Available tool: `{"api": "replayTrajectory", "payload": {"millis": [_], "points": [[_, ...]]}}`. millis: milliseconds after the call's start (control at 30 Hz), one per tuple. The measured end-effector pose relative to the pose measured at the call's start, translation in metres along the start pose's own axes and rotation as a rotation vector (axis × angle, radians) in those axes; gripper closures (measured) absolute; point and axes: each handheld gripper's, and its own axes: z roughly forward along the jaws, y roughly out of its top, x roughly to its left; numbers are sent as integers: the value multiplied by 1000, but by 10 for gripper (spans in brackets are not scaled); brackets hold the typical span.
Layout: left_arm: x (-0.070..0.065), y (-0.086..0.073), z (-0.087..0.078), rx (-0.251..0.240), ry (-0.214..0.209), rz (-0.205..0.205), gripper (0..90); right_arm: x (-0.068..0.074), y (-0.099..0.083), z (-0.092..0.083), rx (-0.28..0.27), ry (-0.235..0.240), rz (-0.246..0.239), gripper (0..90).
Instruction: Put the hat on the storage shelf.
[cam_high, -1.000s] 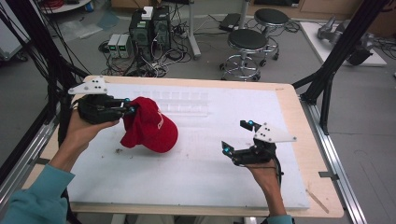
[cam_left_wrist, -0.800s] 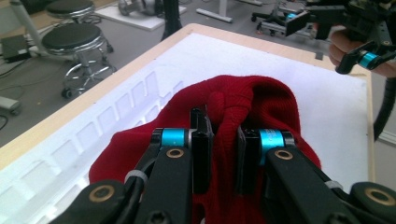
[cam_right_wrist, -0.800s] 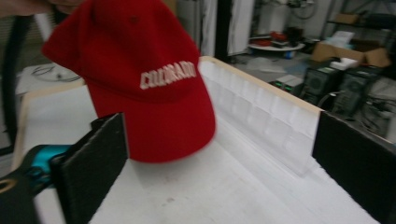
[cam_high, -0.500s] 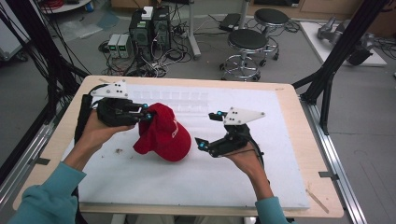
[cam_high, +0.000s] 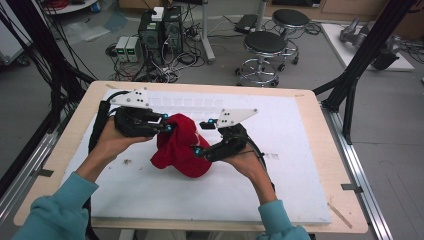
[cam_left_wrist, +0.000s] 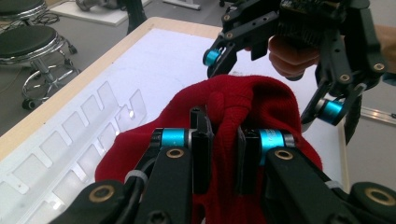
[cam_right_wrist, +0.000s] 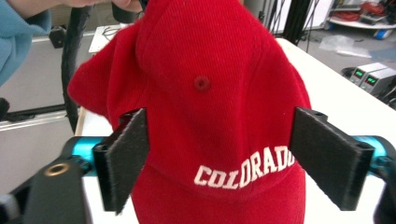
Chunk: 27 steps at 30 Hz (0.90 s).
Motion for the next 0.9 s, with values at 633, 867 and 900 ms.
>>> {"api": "replayTrajectory", "payload": {"millis": [633, 867, 900], "points": [[2, 1, 1, -5, -23, 4, 804, 0, 5, 14, 31, 15, -4, 775], [3, 1, -3, -15, -11, -5, 803, 2, 8, 13, 15, 2, -2, 865], [3, 1, -4, -16, -14, -5, 803, 2, 8, 13, 14, -5, 2, 869]]}}
